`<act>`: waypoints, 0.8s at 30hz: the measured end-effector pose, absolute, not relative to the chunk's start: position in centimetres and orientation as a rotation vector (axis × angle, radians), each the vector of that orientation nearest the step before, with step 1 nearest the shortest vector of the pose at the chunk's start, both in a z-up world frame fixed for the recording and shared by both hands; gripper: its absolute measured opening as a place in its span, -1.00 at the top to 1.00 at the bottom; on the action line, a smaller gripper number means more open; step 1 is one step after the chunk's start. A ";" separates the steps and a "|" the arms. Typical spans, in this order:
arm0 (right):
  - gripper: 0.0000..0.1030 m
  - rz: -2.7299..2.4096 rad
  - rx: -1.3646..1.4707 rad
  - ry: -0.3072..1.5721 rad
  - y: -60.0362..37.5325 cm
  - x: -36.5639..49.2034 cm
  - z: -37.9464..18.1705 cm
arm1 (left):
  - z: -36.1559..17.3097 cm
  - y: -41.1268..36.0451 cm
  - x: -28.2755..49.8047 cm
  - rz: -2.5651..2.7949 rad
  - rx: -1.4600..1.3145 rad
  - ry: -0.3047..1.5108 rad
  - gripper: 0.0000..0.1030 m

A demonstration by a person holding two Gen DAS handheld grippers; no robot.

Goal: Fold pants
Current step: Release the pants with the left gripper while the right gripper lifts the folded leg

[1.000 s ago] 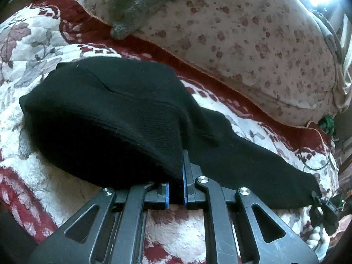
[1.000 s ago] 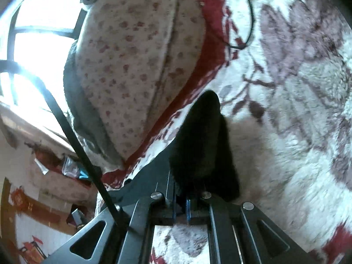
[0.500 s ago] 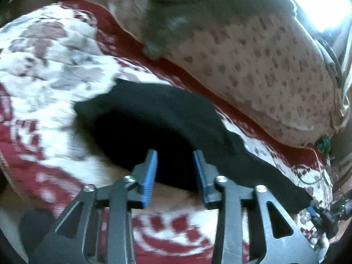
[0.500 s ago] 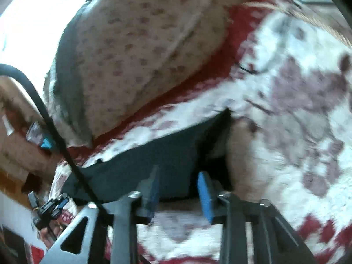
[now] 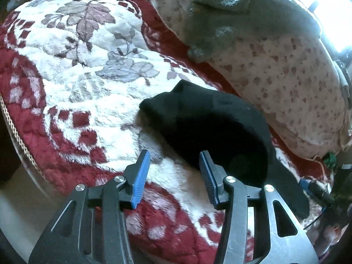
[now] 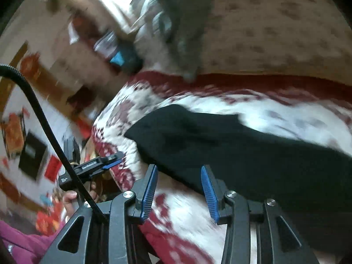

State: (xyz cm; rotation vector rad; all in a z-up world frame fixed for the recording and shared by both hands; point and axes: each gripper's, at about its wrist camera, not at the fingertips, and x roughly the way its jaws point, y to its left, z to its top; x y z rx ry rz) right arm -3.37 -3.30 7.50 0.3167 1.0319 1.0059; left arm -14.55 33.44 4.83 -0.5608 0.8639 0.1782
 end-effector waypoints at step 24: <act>0.69 1.109 -0.640 0.703 21.9 -1.8 7.6 | 1.4 37.7 -12.0 0.088 -0.611 0.905 0.11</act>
